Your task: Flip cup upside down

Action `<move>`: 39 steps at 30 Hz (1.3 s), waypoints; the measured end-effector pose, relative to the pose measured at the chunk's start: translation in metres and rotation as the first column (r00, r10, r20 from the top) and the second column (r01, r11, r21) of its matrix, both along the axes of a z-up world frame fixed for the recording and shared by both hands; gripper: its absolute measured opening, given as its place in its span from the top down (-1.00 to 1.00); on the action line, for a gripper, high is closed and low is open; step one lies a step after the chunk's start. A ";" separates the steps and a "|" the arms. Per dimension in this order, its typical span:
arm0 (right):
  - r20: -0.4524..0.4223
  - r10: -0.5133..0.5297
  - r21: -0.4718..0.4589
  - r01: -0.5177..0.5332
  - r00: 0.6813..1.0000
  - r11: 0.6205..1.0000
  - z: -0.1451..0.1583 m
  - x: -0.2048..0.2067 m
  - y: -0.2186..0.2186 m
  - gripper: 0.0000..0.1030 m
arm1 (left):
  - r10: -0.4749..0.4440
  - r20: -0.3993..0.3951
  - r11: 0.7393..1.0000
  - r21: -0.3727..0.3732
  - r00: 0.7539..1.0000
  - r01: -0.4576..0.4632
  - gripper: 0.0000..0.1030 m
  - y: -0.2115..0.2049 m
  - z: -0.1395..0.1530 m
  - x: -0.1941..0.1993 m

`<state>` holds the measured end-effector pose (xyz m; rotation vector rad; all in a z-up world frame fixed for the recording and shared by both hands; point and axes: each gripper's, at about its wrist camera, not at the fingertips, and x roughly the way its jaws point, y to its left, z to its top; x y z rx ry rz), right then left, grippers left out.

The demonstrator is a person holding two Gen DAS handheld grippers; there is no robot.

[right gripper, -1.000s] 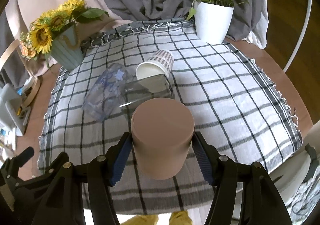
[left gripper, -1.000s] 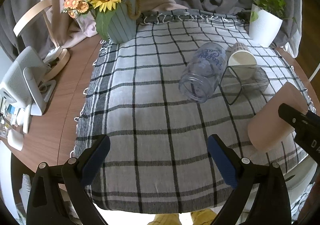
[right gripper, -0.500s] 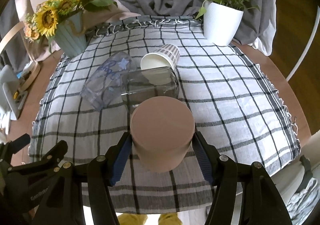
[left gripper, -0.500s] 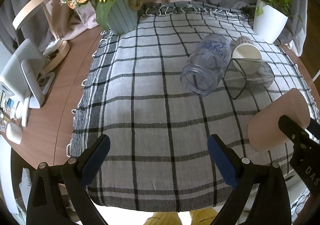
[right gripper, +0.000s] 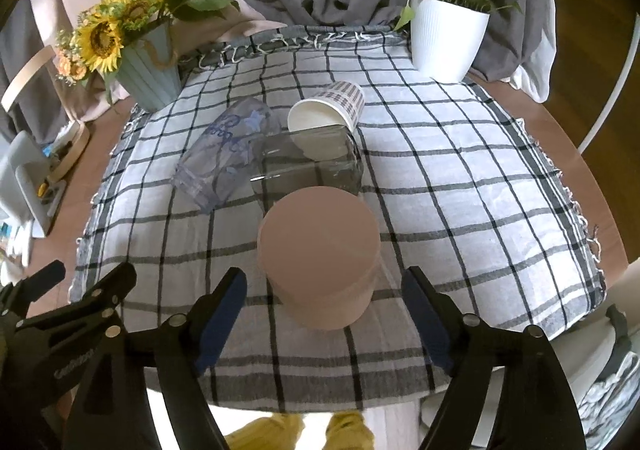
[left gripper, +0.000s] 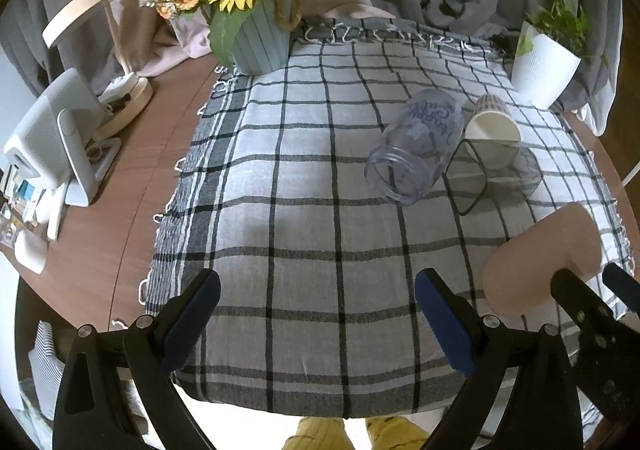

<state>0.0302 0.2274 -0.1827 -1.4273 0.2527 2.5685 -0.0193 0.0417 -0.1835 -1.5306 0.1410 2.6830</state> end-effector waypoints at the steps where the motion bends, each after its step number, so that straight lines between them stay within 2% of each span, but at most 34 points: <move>1: -0.009 0.002 -0.004 -0.002 1.000 1.000 0.005 0.005 0.000 -0.57 | 0.004 -0.005 1.000 0.006 1.000 -0.004 -0.93 -0.001 0.003 0.002; 9: -0.137 -0.004 0.008 0.005 0.991 1.000 0.061 0.038 0.008 -0.68 | 0.009 -0.119 0.999 0.041 0.993 -0.004 -0.99 0.004 0.048 0.031; 15: -0.248 -0.008 0.019 0.014 0.969 1.000 0.100 0.062 0.018 -0.72 | -0.006 -0.244 0.999 0.042 0.970 0.017 -0.99 0.015 0.089 0.057; 20: -0.298 -0.008 0.005 0.010 0.954 1.000 0.119 0.080 0.025 -0.73 | -0.004 -0.304 0.999 0.047 0.953 0.019 -0.99 0.020 0.112 0.073; 28: -0.364 0.014 0.025 -0.006 0.931 1.000 0.134 0.106 0.024 -0.92 | 0.044 -0.327 0.997 0.069 0.944 -0.022 -0.99 0.020 0.123 0.095; 39: -0.370 0.038 0.036 -0.026 0.928 0.999 0.136 0.111 0.031 -0.93 | 0.070 -0.343 0.997 0.058 0.937 -0.053 -0.99 0.027 0.124 0.105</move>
